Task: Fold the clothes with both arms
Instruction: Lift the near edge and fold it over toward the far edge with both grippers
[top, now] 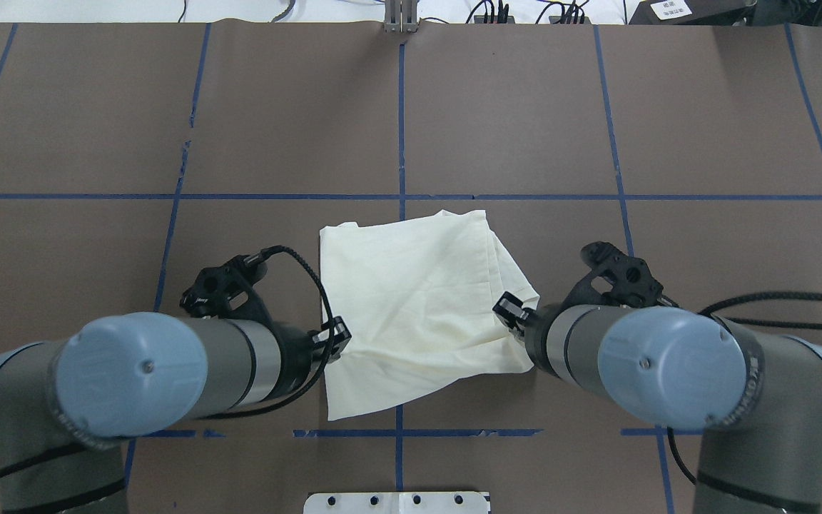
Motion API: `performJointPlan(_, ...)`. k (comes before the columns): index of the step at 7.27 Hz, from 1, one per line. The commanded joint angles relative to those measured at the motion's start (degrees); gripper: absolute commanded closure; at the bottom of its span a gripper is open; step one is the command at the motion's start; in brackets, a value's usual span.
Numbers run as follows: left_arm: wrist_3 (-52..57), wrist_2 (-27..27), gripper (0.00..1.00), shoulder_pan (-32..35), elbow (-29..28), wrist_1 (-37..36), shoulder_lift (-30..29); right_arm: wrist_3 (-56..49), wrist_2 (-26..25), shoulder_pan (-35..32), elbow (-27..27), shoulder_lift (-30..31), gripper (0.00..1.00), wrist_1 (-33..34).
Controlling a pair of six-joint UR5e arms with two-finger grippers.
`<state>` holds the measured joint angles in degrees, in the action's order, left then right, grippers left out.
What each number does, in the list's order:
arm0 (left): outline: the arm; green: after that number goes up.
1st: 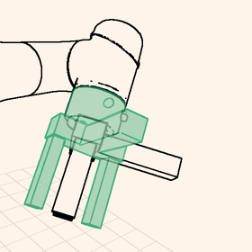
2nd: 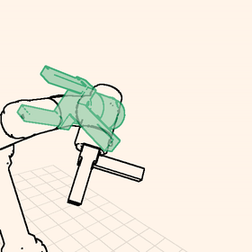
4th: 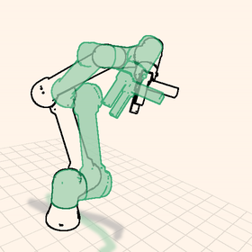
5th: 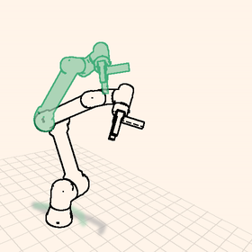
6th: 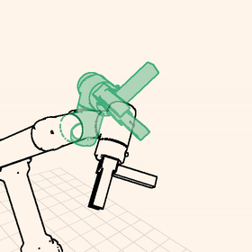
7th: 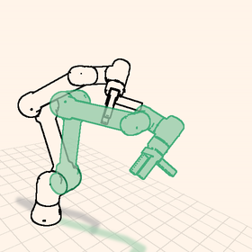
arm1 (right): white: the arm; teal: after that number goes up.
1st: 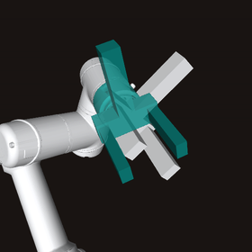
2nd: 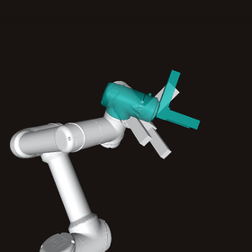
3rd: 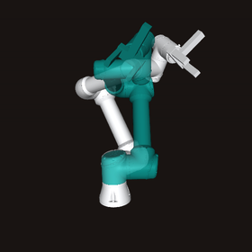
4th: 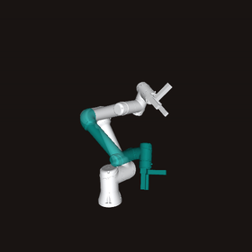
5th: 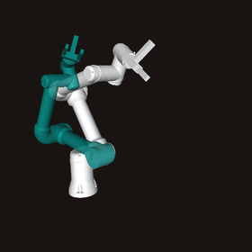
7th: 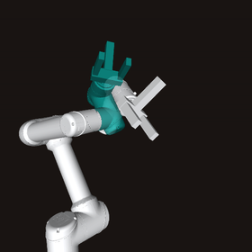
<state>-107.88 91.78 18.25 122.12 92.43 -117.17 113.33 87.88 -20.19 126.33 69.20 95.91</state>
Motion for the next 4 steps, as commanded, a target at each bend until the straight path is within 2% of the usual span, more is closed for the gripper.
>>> performJointPlan(1, 6.0, -0.02, 1.0, 5.03, -7.57, 0.72, -2.71, -6.54, 3.7, -6.51, -12.71, -6.6, 1.0, -0.28)
performJointPlan(2, 8.28, -0.02, 1.0, 6.78, -12.39, 0.9, -4.8, -6.63, 3.79, -8.26, -16.95, -7.93, 1.0, -3.59)
performJointPlan(3, 9.52, -0.02, 1.0, 8.71, -17.48, 4.47, -6.22, -6.63, 4.05, -9.5, -22.38, -10.03, 1.0, -7.71)
performJointPlan(4, 11.71, -0.11, 1.0, 11.0, -22.67, 8.25, -7.45, -6.72, 5.45, -10.99, -28.44, -14.22, 1.0, -8.19)
